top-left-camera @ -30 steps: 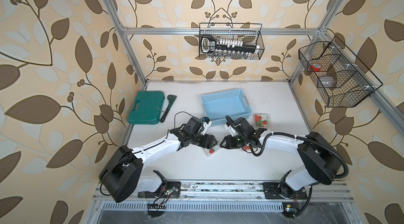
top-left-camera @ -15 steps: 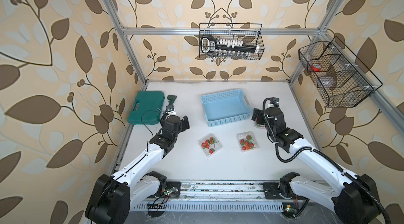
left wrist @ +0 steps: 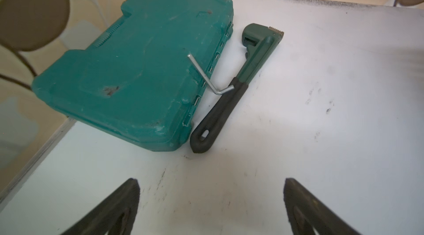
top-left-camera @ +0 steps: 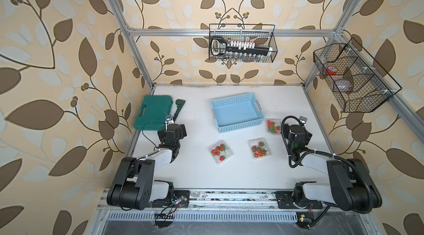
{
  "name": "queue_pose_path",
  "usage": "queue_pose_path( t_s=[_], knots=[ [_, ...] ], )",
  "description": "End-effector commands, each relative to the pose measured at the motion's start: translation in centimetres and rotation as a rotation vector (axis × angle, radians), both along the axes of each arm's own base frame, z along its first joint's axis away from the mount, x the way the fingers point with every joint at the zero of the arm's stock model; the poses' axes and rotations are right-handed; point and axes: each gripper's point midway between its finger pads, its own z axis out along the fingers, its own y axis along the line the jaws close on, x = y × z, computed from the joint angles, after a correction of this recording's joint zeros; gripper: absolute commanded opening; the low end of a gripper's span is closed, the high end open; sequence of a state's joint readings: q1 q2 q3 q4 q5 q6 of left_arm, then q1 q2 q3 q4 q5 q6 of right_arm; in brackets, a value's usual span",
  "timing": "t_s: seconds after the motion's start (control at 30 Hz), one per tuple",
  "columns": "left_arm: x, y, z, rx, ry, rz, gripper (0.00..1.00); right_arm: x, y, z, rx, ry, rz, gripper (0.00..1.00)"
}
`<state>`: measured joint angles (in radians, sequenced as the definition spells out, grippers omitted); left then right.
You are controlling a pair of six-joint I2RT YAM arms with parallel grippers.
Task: Pack strawberries into containers
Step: Reset both arms
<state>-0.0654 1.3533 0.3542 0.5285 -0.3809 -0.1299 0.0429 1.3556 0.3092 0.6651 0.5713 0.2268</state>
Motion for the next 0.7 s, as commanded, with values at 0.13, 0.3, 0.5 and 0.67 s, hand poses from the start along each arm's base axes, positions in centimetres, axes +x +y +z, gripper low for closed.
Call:
queue_pose_path(
  t_s=[0.13, 0.3, 0.5, 0.67],
  knots=[
    [3.7, -2.9, 0.3, -0.05, -0.067, -0.23, 0.99, 3.8, 4.0, 1.6, -0.006, -0.11, 0.292, 0.97],
    [3.7, -3.3, 0.1, -0.053, -0.053, -0.255, 0.99, 3.4, 4.6, 0.9, -0.007, -0.127, 0.328, 1.0],
    [3.6, -3.5, 0.3, -0.042, -0.064, -0.258, 0.99, 3.4, 4.5, 1.0, -0.013, -0.133, 0.328, 1.0],
    [3.7, -3.5, 0.1, -0.042, -0.059, -0.257, 0.99, 3.4, 4.6, 1.1, -0.014, -0.137, 0.329, 1.0]
  ],
)
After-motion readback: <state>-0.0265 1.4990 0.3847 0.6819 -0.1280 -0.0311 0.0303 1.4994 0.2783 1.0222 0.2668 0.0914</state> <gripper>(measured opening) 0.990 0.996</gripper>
